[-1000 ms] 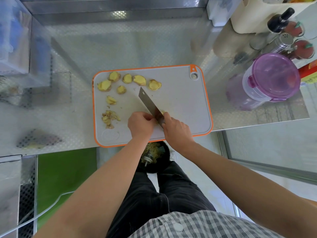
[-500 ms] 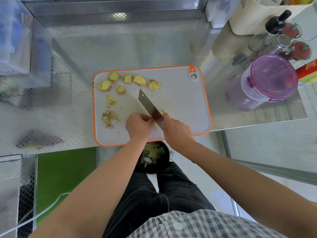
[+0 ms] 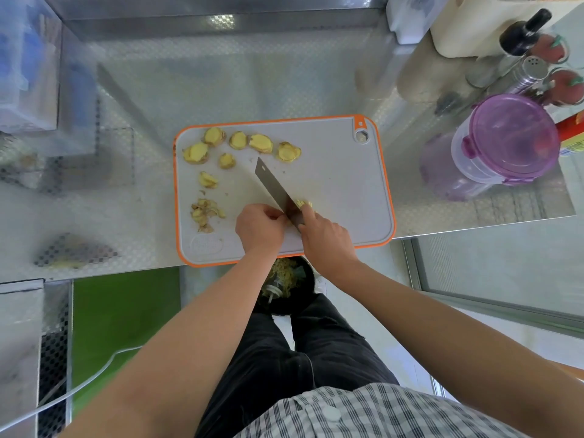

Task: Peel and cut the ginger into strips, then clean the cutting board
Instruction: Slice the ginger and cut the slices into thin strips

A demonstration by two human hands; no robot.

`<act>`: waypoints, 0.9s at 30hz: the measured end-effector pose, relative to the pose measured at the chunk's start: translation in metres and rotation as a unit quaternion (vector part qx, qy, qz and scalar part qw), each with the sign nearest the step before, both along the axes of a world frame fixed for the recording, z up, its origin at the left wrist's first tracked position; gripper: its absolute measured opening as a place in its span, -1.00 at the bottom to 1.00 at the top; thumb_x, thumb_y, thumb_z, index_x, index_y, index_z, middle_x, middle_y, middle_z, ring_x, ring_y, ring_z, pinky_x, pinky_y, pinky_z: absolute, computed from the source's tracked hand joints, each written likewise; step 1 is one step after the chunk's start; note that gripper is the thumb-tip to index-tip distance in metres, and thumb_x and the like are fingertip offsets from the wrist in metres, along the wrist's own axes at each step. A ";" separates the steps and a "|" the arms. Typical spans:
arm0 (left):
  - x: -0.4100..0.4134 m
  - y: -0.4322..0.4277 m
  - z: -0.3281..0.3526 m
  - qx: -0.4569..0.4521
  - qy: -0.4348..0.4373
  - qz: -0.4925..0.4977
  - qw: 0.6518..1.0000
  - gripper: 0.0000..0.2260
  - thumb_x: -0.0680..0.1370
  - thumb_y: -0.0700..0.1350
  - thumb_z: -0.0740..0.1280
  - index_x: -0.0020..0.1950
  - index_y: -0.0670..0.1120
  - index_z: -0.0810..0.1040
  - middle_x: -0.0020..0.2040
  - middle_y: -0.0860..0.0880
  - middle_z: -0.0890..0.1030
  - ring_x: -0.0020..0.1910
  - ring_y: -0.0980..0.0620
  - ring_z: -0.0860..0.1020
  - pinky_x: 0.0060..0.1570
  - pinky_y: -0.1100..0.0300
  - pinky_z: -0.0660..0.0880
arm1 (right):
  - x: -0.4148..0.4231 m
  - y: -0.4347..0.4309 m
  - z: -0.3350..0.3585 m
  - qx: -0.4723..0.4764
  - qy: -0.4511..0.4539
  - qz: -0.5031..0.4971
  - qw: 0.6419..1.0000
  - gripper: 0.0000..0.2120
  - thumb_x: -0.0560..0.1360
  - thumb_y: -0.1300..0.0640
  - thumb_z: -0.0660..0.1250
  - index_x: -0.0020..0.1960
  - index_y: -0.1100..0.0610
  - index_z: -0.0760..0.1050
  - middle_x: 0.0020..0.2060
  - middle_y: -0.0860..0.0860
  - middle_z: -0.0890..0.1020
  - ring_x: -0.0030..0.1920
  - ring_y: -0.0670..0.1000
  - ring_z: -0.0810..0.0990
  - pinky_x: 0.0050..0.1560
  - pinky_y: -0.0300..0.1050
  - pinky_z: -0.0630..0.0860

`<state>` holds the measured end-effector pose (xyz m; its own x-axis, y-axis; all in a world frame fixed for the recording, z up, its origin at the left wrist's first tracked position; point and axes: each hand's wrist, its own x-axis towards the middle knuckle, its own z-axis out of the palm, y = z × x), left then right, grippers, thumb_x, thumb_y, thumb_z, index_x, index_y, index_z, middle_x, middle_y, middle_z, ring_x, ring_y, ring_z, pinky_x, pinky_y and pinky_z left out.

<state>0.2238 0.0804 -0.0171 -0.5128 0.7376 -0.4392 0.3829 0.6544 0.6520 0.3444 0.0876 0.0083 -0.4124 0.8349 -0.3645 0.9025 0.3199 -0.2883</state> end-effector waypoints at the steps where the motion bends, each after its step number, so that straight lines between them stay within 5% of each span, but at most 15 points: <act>1: 0.000 0.000 0.001 0.000 -0.001 0.002 1.000 -0.90 0.41 -0.16 0.40 -0.21 -0.05 0.72 -0.31 -0.04 0.69 -0.27 -0.06 0.65 -0.18 0.12 0.56 | 0.001 0.001 0.001 -0.012 0.016 -0.014 1.000 -0.72 0.63 0.19 0.07 0.33 0.17 0.20 -0.09 0.09 0.56 -0.20 0.22 0.54 -0.27 -0.03 0.33; 7: -0.002 -0.001 0.001 -0.014 -0.010 0.020 1.000 -0.93 0.41 -0.17 0.42 -0.23 -0.07 0.70 -0.31 -0.05 0.68 -0.26 -0.05 0.66 -0.13 0.10 0.58 | 0.011 0.003 0.010 -0.030 0.050 -0.022 0.998 -0.76 0.64 0.13 0.04 0.27 0.18 0.24 -0.20 0.09 0.49 -0.27 0.15 0.37 -0.26 -0.04 0.31; 16: 0.002 -0.003 0.002 -0.004 0.003 0.023 1.000 -0.86 0.43 -0.20 0.36 -0.20 -0.07 0.72 -0.31 -0.06 0.68 -0.25 -0.03 0.62 -0.29 0.25 0.38 | 0.009 0.003 0.006 -0.020 0.018 0.011 1.000 -0.61 0.60 0.23 0.05 0.42 0.14 0.15 -0.15 0.10 0.54 -0.27 0.17 0.44 -0.27 -0.04 0.32; 27: 0.004 -0.001 0.002 -0.009 0.019 0.010 1.000 -0.86 0.42 -0.21 0.35 -0.18 -0.09 0.72 -0.31 -0.11 0.68 -0.24 -0.08 0.62 -0.29 0.21 0.41 | 0.002 -0.002 0.002 -0.006 -0.009 0.018 1.000 -0.74 0.59 0.27 0.08 0.26 0.14 0.20 -0.25 0.02 0.44 -0.34 0.11 0.44 -0.33 -0.04 0.31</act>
